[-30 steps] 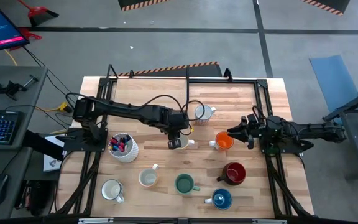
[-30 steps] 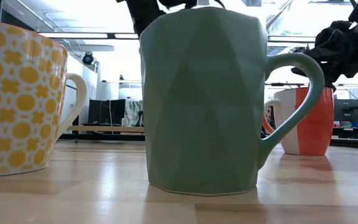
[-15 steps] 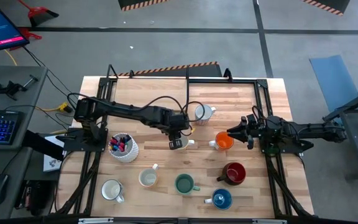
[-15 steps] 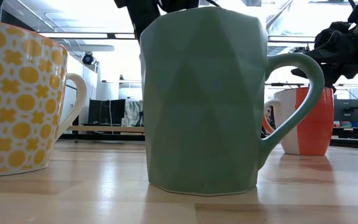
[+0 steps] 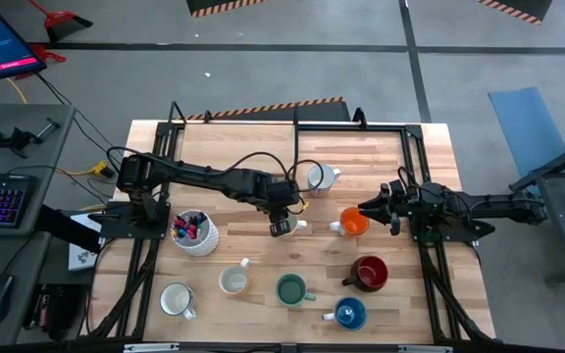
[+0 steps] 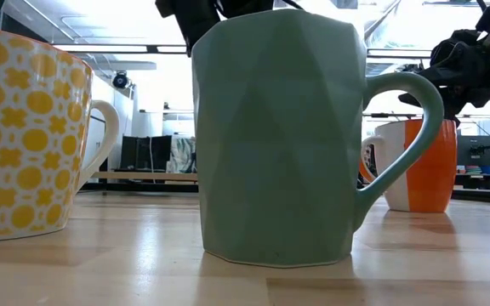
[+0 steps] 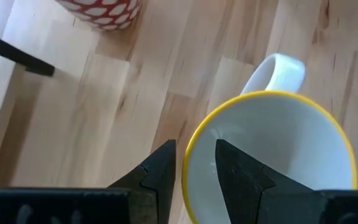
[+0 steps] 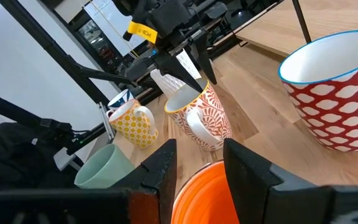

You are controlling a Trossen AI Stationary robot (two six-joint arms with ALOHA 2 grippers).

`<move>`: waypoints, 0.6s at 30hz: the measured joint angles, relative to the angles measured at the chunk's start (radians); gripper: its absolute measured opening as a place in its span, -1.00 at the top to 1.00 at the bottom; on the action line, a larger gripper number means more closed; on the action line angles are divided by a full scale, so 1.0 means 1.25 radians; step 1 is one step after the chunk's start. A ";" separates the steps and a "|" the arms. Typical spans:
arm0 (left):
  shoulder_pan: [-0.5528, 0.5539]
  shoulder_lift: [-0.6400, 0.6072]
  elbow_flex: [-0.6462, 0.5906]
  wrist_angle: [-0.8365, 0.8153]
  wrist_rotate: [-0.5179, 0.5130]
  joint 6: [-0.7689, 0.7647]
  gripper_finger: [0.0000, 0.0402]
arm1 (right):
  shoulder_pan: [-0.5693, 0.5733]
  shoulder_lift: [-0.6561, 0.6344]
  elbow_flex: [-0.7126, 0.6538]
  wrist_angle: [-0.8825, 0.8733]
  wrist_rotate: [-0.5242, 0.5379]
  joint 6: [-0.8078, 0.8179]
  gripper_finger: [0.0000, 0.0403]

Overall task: Place coffee mugs
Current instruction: Put the orange patterned mug on the shelf

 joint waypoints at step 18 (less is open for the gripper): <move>0.000 0.060 0.001 0.017 0.012 0.022 0.48 | 0.000 0.000 0.000 0.001 0.000 -0.001 0.44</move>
